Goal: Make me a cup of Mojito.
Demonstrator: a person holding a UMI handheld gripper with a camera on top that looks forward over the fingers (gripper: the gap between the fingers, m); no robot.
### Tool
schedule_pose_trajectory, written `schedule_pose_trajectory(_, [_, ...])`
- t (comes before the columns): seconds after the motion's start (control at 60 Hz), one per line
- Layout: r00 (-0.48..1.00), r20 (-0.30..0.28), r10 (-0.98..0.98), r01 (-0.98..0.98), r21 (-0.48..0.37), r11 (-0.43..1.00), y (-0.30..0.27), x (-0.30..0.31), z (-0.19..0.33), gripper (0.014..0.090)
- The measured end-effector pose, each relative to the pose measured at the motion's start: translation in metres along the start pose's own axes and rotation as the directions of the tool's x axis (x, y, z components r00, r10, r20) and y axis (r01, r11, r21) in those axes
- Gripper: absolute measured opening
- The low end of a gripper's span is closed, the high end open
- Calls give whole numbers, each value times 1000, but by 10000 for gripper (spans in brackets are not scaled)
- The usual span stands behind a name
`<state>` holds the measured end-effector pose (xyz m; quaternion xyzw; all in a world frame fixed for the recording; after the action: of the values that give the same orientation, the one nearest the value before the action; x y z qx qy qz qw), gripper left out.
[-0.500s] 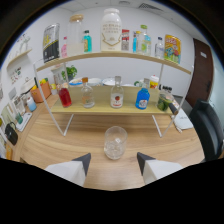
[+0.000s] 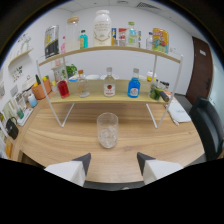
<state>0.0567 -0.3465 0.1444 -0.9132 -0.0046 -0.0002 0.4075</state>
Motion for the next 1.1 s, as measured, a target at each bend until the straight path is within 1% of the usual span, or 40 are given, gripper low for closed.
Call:
schedule_pose_trajectory(0.15, [1000,-2,11,-11,11,1000,10,37,-2,862])
schedule_pose_trajectory(0.25, [1000,3,11,-11,30,999,0,67,2,865])
schedule_pose_trajectory(0.417, [1000,-2,12,-12,83,996,-49,112,17,864])
schedule_pose_trajectory(0.567, [1000,-4,7,-7,129,992,-100,140,43,852])
schedule_pose_trajectory(0.683, [1000,16,-9,6,138,990,-128,147,65,851])
schedule_pose_trajectory(0.767, [1000,23,-17,14,126,992,-139,151,82,848])
schedule_pose_trajectory(0.867, [999,24,-23,21,92,996,-143,157,102,788])
schedule_pose_trajectory(0.95, [999,38,-25,22,66,998,-144,158,113,690])
schedule_pose_trajectory(0.983, [999,36,-24,22,59,998,-145,160,118,641])
schedule_pose_trajectory(1.05, [999,36,-20,19,41,999,-143,160,124,501])
schedule_pose_trajectory(1.1, [999,42,-14,13,29,999,-142,160,127,442])
